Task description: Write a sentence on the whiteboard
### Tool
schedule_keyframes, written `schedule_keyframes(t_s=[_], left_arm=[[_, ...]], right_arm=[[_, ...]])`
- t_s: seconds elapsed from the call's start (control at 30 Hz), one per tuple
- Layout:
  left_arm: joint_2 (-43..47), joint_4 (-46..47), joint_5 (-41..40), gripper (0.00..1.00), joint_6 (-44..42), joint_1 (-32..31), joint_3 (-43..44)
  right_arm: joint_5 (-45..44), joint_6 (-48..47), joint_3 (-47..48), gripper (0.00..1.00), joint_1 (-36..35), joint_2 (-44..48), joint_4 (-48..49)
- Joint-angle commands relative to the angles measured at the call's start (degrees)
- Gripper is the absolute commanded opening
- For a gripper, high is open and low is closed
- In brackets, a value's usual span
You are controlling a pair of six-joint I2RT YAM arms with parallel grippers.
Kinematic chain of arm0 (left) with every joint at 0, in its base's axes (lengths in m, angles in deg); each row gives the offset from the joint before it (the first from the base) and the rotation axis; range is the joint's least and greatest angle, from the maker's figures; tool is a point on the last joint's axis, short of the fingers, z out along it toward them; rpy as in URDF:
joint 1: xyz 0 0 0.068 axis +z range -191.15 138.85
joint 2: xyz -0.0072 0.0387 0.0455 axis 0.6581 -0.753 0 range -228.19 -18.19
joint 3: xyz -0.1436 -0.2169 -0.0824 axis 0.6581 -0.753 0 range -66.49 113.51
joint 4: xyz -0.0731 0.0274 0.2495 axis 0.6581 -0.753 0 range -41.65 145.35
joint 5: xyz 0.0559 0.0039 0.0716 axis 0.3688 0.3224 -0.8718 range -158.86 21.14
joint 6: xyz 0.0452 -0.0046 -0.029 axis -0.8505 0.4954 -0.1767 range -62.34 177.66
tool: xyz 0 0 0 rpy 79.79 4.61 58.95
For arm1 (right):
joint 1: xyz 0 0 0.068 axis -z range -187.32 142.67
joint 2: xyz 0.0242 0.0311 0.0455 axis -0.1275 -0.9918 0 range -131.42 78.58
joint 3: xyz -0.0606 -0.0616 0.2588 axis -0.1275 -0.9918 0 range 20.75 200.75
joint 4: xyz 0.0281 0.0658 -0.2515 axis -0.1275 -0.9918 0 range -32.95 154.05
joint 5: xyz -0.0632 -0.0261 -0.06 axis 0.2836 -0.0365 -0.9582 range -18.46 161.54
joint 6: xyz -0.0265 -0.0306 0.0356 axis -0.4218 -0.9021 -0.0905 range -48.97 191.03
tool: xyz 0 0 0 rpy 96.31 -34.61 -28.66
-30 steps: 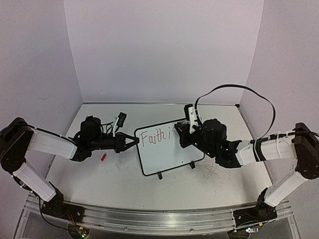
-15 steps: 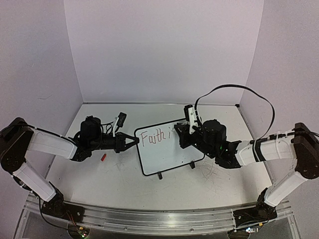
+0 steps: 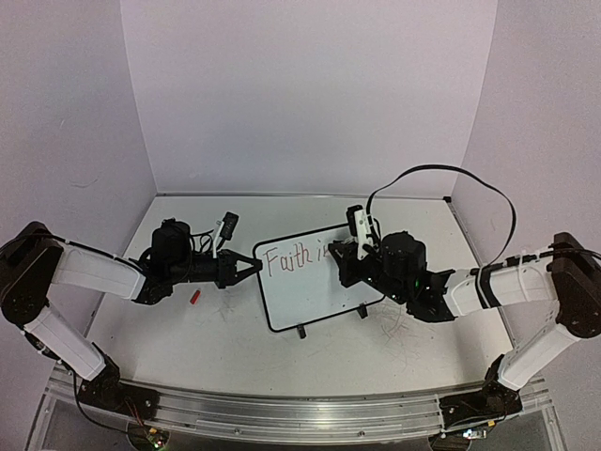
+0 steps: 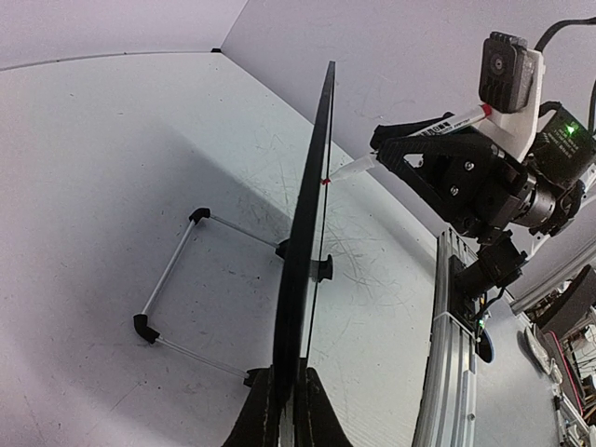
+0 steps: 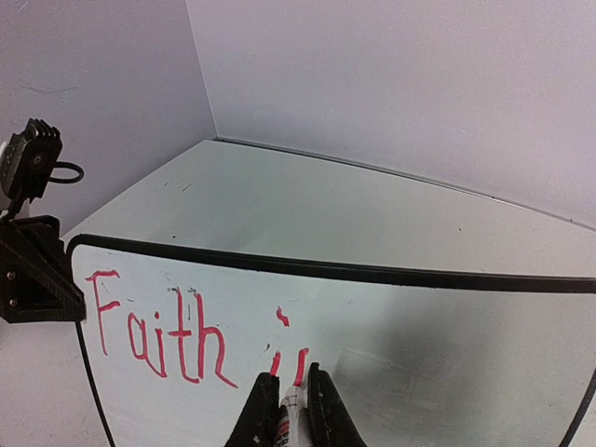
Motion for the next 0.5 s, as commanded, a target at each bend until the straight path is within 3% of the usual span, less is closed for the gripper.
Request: schedule_keyframes(t_s=[0.0, 0.47], left_arm=[[1.5, 0.0, -0.8, 0.0, -1.4, -0.1, 2.0], [1.8, 0.0, -1.0, 0.0, -1.5, -0.2, 1.8]], right_arm=[[-0.3, 0.8, -0.8, 0.0, 0.0, 0.7, 0.1], [-1.0, 0.9, -0.5, 0.0, -0.2, 0.4, 0.1]])
